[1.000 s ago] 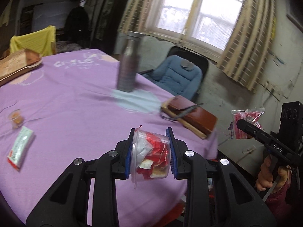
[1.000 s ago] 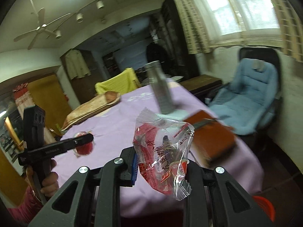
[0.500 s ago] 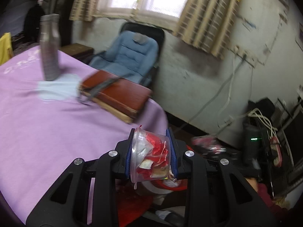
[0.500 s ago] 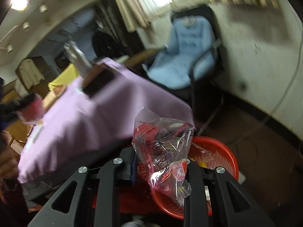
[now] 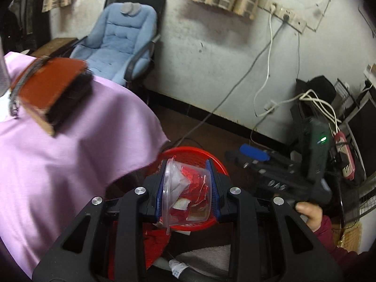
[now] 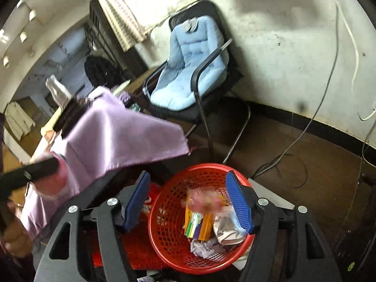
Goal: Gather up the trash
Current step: 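Open both tools to drop the cup and packet into the wastebasket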
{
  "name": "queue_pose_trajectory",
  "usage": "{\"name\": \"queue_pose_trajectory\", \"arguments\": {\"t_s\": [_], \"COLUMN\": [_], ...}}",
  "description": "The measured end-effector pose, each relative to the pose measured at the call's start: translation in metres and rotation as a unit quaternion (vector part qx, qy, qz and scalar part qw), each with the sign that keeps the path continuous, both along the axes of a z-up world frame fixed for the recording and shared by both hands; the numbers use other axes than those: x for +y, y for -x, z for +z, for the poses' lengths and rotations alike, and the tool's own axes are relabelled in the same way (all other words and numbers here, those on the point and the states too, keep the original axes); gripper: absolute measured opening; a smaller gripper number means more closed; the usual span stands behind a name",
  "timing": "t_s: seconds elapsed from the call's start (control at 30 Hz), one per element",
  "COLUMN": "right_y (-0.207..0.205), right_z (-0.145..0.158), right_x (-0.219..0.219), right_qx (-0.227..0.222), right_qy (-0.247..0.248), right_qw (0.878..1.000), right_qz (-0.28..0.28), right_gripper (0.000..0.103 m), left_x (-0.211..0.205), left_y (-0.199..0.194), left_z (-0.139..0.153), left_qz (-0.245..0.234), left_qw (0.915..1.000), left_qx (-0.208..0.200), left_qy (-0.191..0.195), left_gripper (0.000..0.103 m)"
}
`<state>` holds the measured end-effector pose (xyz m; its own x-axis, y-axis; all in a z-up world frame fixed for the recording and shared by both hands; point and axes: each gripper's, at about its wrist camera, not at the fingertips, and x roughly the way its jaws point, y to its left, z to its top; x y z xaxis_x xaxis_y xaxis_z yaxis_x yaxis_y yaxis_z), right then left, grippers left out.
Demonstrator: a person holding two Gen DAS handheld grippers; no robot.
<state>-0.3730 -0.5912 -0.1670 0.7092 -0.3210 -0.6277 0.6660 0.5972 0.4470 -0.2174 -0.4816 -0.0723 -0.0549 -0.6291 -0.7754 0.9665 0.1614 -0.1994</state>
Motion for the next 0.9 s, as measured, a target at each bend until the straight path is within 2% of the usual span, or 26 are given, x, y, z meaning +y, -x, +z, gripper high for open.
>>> {"name": "queue_pose_trajectory", "arguments": {"t_s": [0.23,0.43,0.47,0.53,0.6,0.9], "right_y": [0.035,0.049,0.050,0.050,0.051,0.048], "right_z": [0.013,0.019,0.019,0.017,0.017,0.025], "right_x": [-0.016,-0.019,-0.019,-0.019,-0.019,-0.012], "right_qx": [-0.046,-0.059,-0.060,-0.060,-0.061,-0.068], "right_qy": [0.002,0.006,0.005,0.004,0.002,0.008], "right_qw": [0.998,0.996,0.996,0.996,0.996,0.996], "right_qz": [-0.050,-0.061,-0.061,-0.061,-0.061,-0.052], "right_gripper": [0.071,0.071,0.071,0.071,0.071,0.071], "left_x": [-0.015,-0.030,-0.032,-0.035,-0.033,-0.014], "left_y": [0.020,0.036,0.037,0.040,0.041,0.030], "left_z": [-0.016,-0.023,-0.023,-0.021,-0.018,-0.003], "left_qz": [-0.026,-0.040,-0.042,-0.036,-0.026,0.011], "left_qw": [0.9994,0.9987,0.9986,0.9987,0.9987,0.9970], "left_qx": [-0.002,-0.010,-0.013,-0.025,-0.040,-0.076], "left_qy": [-0.022,-0.028,-0.030,-0.026,-0.017,0.008], "left_gripper": [0.032,0.035,0.038,0.068,0.080,0.089]}}
